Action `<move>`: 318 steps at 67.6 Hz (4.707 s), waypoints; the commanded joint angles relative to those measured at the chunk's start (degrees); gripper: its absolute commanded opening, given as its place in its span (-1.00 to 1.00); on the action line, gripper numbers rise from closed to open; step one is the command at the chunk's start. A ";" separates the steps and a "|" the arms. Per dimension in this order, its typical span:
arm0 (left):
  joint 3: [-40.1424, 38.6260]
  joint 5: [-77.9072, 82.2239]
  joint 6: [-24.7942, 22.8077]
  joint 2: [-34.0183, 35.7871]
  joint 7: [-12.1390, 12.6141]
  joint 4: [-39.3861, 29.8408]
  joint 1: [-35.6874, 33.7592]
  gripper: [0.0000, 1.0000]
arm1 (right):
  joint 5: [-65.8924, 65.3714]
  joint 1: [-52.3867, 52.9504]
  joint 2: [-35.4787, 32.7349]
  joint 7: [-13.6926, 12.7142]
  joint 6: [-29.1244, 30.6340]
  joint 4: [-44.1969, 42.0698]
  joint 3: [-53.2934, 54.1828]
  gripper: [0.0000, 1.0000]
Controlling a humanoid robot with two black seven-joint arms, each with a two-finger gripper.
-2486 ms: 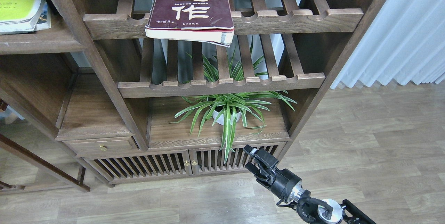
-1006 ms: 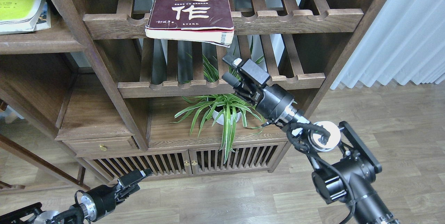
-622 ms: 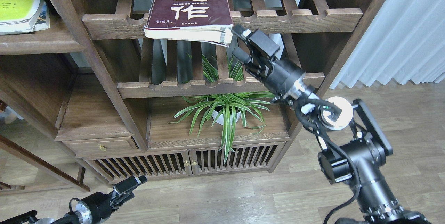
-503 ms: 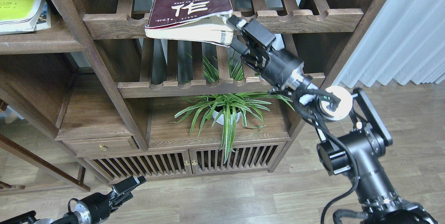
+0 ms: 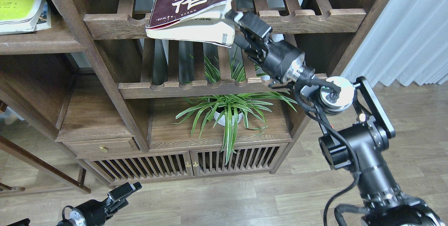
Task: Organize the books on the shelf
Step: 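Grasp the maroon book with the right gripper and pull it down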
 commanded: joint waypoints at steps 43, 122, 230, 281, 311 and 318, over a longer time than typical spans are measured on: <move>0.07 0.06 0.00 -0.09 0.02 1.28 1.77 1.00 | 1.90 -0.40 -0.88 -0.26 1.03 6.23 7.22 0.99; -0.10 -0.03 0.00 0.00 -0.07 1.28 3.44 1.00 | -11.46 7.51 0.00 3.51 -18.04 9.40 -1.22 0.99; -0.45 -0.03 0.00 0.00 -0.34 3.30 3.79 1.00 | -6.71 12.26 0.00 3.43 -15.85 5.62 -7.19 0.06; -0.54 -0.12 0.00 -0.09 -0.42 4.71 3.79 1.00 | -6.27 6.81 0.00 -0.35 -0.82 4.65 -4.03 -0.93; -5.02 -0.38 0.00 -0.44 -0.42 3.75 3.35 1.00 | -0.74 -9.35 0.00 -0.49 19.57 7.46 2.47 -0.93; -6.43 -0.47 0.00 -0.62 -0.51 1.82 2.82 1.00 | 1.28 -13.49 0.00 -0.49 23.44 7.73 2.30 -0.94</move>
